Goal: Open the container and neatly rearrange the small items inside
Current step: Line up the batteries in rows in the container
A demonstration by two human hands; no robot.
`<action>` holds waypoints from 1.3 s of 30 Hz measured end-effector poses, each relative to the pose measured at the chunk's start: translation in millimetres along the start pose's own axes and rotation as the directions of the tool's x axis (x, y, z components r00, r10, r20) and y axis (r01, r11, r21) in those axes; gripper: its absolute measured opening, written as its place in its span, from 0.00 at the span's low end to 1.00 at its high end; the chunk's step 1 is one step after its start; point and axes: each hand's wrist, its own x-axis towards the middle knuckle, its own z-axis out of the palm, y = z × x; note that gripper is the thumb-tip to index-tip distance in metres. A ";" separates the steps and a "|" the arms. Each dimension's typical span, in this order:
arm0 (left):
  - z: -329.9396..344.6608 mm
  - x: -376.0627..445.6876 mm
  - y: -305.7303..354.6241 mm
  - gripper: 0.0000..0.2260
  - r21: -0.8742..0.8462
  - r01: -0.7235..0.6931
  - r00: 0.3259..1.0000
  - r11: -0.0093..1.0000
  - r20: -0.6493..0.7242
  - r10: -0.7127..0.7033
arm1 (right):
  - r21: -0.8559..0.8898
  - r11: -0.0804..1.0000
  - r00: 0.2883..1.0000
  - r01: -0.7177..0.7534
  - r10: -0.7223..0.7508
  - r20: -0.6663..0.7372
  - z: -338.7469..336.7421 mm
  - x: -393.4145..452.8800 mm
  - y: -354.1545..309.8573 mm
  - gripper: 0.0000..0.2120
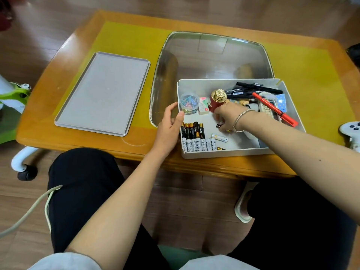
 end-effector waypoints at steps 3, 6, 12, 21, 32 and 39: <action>0.4 -0.1 -0.1 0.19 -0.006 0.000 1.000 1.000 0.002 0.000 | 0.041 0.999 0.999 -0.033 0.033 -0.013 2.8 -0.1 0.3 0.16; 0.7 0.3 0.0 0.19 0.000 -0.008 1.000 1.000 -0.003 0.008 | 0.071 0.996 0.998 -0.046 0.049 -0.042 4.5 -2.0 0.5 0.12; 0.9 1.3 -2.2 0.19 0.012 -0.008 1.000 1.000 -0.006 0.009 | 0.311 0.950 0.962 -0.036 0.117 -0.245 -8.1 -11.2 -2.6 0.13; 0.8 0.9 -0.8 0.19 -0.003 -0.004 1.000 1.000 -0.006 0.004 | 0.378 0.920 0.958 -0.105 -0.009 0.288 -3.6 -27.6 -10.1 0.02; 1.1 1.3 -1.2 0.19 -0.014 -0.006 1.000 1.000 -0.016 0.005 | 0.563 0.818 0.974 -0.114 0.204 -0.098 0.5 -12.6 -24.6 0.07; 2.0 1.6 -0.8 0.19 -0.022 0.004 1.000 1.000 -0.012 -0.005 | 0.726 0.674 0.985 -0.140 0.171 0.031 4.1 -13.5 -25.0 0.06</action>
